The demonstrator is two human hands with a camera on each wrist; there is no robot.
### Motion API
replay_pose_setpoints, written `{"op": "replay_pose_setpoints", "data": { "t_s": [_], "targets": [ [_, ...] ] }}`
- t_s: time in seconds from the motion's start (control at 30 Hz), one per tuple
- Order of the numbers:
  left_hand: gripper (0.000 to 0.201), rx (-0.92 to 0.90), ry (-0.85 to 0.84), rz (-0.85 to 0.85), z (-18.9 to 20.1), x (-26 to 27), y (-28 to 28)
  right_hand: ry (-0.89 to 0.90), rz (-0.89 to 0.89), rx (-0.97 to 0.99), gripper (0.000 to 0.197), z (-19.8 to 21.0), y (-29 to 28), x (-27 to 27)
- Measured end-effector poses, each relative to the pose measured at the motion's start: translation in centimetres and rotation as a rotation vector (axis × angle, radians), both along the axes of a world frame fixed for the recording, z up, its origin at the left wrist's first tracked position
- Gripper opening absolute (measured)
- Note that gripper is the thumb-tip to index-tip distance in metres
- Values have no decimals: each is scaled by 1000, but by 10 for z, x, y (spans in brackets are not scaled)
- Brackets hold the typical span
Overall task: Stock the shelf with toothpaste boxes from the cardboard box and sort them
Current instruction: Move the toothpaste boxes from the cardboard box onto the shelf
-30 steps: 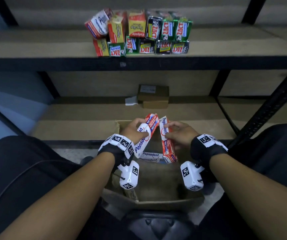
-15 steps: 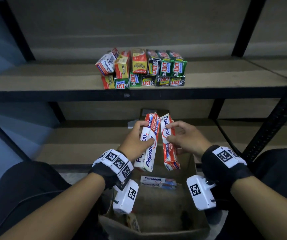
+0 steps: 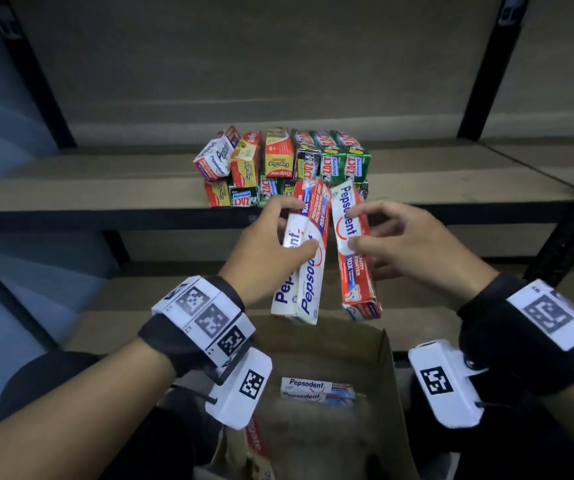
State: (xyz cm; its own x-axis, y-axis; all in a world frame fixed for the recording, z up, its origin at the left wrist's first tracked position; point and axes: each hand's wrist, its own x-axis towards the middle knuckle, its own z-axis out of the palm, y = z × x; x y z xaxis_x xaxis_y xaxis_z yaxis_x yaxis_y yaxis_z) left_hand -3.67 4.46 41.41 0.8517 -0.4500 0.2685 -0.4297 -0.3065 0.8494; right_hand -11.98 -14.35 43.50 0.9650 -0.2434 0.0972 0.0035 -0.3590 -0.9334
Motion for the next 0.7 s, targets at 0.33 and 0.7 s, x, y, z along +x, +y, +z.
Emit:
{"op": "replay_pose_setpoints", "data": {
  "t_s": [0.33,0.7],
  "targets": [
    [47,-49,-137,24,80,17,-13,-144,7,-53,29,74,-4,13],
    [38,80,-216,214,162,91,-54,-105,-67,-125,17,143,-6,99]
  ]
}}
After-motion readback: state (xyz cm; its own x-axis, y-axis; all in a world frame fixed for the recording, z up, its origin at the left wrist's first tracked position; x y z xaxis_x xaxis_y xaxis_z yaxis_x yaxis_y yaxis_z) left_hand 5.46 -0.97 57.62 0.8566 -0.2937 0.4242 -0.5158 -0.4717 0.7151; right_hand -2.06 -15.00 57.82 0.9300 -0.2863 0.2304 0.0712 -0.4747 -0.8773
